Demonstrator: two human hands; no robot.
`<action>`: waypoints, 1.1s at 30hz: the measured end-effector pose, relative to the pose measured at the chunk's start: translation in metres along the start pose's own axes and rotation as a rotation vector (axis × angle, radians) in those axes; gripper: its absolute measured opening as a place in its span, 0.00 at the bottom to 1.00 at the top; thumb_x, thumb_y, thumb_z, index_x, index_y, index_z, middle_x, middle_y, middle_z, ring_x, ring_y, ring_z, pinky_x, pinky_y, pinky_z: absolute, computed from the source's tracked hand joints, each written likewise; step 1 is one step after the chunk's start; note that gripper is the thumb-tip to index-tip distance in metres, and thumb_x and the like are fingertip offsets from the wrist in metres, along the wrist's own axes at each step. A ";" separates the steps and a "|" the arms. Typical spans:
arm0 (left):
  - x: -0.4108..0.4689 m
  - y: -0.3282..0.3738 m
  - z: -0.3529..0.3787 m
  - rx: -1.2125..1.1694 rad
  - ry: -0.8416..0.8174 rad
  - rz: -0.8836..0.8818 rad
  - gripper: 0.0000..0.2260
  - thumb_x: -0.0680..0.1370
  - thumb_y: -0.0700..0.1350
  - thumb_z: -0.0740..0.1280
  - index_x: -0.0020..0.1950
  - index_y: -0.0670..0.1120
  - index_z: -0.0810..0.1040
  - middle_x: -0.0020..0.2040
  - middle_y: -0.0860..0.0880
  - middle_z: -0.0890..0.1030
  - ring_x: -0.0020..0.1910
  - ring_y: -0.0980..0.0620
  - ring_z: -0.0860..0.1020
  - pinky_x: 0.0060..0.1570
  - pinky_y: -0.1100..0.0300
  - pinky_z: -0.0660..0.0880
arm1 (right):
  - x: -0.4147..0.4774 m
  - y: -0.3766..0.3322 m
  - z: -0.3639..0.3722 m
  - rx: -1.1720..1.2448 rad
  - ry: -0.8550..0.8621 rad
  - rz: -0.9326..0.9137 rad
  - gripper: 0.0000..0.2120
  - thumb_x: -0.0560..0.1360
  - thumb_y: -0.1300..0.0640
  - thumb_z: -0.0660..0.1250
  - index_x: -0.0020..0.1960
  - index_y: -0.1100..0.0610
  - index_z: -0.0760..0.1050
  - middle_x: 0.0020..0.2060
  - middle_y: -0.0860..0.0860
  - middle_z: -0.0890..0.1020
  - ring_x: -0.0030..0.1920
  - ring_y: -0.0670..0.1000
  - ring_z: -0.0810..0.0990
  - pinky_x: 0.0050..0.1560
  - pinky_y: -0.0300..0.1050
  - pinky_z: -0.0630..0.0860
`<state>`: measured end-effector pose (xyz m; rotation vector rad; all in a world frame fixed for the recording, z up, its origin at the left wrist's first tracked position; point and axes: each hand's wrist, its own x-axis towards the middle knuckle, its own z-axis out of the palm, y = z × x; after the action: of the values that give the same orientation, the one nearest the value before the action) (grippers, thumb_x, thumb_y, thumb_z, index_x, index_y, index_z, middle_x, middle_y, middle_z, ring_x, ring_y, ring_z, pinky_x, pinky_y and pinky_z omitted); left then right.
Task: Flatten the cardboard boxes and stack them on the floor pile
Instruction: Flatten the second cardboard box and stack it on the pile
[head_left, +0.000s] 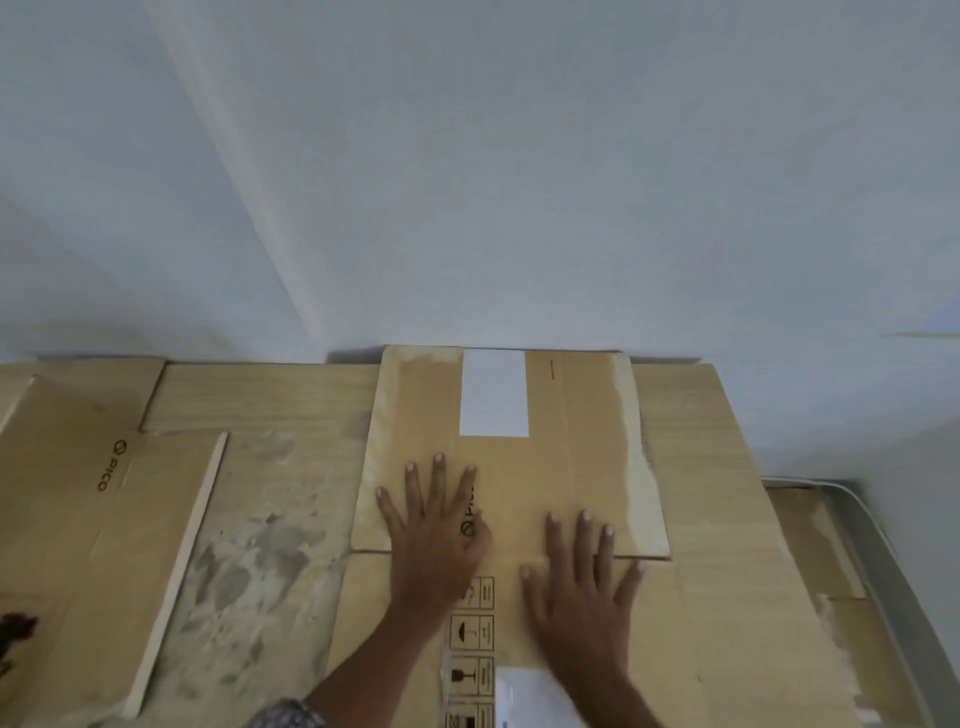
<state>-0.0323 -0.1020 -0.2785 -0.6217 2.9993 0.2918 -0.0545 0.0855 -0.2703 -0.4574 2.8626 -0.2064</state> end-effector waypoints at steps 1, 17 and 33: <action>0.001 -0.002 -0.001 -0.011 -0.008 0.006 0.28 0.79 0.60 0.55 0.79 0.58 0.56 0.81 0.47 0.53 0.79 0.37 0.49 0.70 0.28 0.44 | -0.022 0.004 0.005 -0.002 0.009 -0.034 0.33 0.78 0.35 0.47 0.79 0.49 0.56 0.78 0.57 0.58 0.77 0.63 0.58 0.70 0.75 0.51; -0.153 0.005 0.010 0.014 -0.038 0.086 0.27 0.80 0.62 0.54 0.79 0.59 0.56 0.81 0.48 0.52 0.79 0.39 0.49 0.69 0.27 0.47 | -0.087 0.022 0.024 -0.060 0.038 -0.109 0.35 0.79 0.35 0.48 0.80 0.50 0.49 0.79 0.60 0.52 0.77 0.65 0.52 0.71 0.75 0.46; -0.165 -0.018 -0.028 0.163 -0.507 0.543 0.54 0.66 0.68 0.71 0.79 0.53 0.41 0.78 0.41 0.31 0.76 0.31 0.37 0.63 0.20 0.45 | -0.121 0.027 0.006 -0.113 -0.252 -0.131 0.36 0.76 0.27 0.42 0.79 0.42 0.42 0.79 0.56 0.43 0.78 0.65 0.47 0.69 0.75 0.46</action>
<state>0.1258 -0.0597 -0.2371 0.2620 2.5918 0.1865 0.0511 0.1488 -0.2560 -0.6452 2.6087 -0.0081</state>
